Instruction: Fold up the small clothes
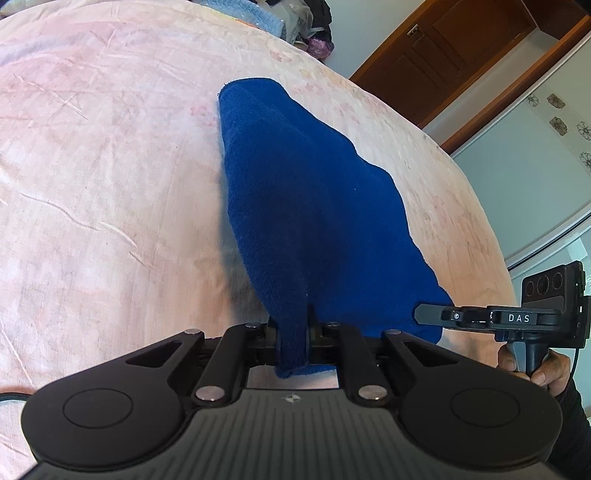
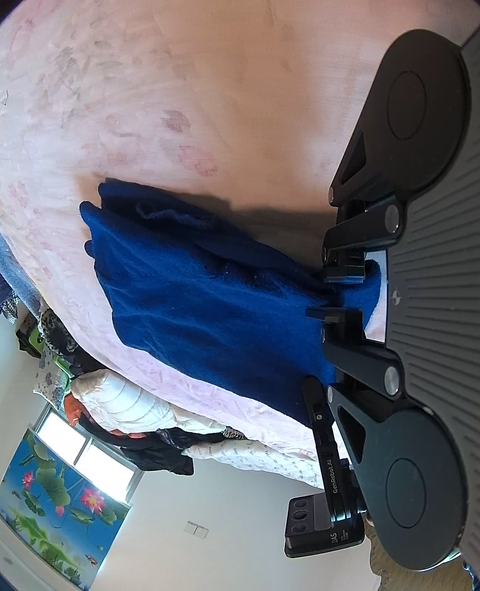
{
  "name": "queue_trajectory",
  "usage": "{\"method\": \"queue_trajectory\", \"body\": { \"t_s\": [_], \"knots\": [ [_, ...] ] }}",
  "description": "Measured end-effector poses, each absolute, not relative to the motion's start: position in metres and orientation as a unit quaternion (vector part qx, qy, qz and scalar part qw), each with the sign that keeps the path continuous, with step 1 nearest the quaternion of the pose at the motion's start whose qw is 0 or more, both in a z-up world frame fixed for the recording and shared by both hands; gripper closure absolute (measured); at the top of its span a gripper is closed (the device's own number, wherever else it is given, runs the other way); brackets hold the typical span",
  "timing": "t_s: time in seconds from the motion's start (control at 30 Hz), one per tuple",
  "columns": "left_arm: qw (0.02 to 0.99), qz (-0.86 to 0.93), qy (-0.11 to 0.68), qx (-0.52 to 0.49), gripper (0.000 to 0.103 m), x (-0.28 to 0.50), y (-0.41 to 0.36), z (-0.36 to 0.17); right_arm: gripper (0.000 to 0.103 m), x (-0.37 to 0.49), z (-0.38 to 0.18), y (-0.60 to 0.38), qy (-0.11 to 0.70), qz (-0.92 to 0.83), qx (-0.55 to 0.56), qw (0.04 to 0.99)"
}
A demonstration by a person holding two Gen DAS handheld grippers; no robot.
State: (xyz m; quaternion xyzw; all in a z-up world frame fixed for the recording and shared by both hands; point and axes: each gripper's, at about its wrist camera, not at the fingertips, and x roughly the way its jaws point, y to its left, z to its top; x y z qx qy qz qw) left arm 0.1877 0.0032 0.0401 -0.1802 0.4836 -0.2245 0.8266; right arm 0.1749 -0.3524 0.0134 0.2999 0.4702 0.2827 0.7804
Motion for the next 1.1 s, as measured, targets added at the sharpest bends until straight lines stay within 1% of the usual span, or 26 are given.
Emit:
{"method": "queue_trajectory", "body": {
  "t_s": [1.1],
  "knots": [
    [0.823, -0.228, 0.488, -0.183, 0.093, 0.151, 0.009, 0.025, 0.087, 0.128, 0.019, -0.331, 0.479, 0.276, 0.274, 0.787]
  ]
}}
